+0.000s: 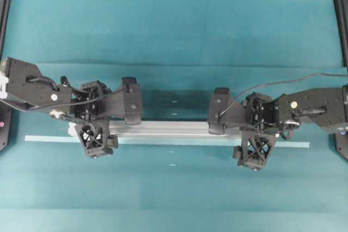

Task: Lift the metal rail with both hands and move it towards you.

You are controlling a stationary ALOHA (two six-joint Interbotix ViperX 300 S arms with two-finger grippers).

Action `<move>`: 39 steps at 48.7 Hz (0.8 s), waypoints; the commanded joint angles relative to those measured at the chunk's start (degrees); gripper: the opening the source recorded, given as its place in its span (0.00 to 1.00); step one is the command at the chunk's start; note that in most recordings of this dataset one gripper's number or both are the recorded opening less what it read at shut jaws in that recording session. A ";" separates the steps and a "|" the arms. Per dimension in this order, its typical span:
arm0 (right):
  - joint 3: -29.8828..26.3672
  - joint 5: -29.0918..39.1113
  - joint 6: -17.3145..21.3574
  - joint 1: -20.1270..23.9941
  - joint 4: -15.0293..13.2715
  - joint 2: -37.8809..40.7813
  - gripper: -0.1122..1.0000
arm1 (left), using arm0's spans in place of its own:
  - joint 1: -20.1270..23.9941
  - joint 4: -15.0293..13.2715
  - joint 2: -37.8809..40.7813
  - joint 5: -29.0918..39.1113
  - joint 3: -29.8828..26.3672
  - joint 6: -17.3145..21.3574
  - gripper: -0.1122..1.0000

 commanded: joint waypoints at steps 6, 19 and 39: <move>-0.26 -0.53 0.00 0.09 0.09 -0.18 0.99 | 0.09 0.00 -0.97 -0.09 -0.26 0.88 0.97; -0.97 -0.35 0.00 -1.85 -0.53 -3.87 0.99 | 0.09 0.00 -4.13 0.97 -0.44 0.88 0.97; -0.26 -1.58 -0.09 -4.66 -0.53 -20.13 0.99 | 0.35 0.00 -19.86 2.64 0.53 0.97 0.97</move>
